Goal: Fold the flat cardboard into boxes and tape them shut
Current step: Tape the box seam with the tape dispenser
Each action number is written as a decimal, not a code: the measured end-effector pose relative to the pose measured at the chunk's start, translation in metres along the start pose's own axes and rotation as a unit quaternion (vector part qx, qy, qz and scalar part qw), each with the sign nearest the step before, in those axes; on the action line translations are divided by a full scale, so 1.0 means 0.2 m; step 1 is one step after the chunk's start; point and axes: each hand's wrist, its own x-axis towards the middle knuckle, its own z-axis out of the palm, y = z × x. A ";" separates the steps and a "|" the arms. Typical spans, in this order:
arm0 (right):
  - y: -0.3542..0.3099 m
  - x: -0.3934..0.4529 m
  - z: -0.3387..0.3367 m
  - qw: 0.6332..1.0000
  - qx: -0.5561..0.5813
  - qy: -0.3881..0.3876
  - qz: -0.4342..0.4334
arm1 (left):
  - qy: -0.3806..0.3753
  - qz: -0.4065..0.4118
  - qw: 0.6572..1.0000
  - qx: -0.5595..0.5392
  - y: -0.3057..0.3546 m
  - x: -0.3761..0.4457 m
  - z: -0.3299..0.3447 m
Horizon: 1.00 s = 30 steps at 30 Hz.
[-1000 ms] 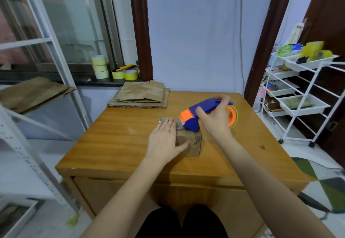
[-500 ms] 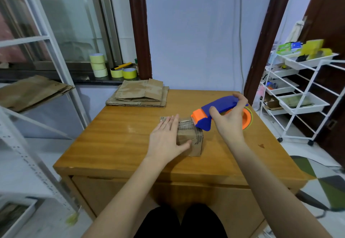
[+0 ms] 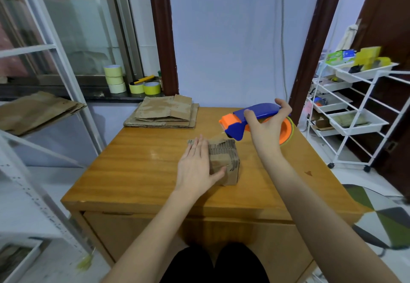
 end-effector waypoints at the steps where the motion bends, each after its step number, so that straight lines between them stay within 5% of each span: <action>1: 0.01 0.00 0.00 1.000 -0.002 -0.001 -0.002 | 0.003 -0.006 1.000 -0.002 0.00 0.00 0.00; 14: 0.14 -0.05 -0.11 1.000 -0.019 -0.002 0.004 | -0.002 -0.006 1.000 0.002 -0.01 0.01 0.02; 30: 0.17 -0.04 -0.10 0.993 0.021 0.099 0.056 | -0.032 0.012 0.998 0.054 -0.03 0.02 0.04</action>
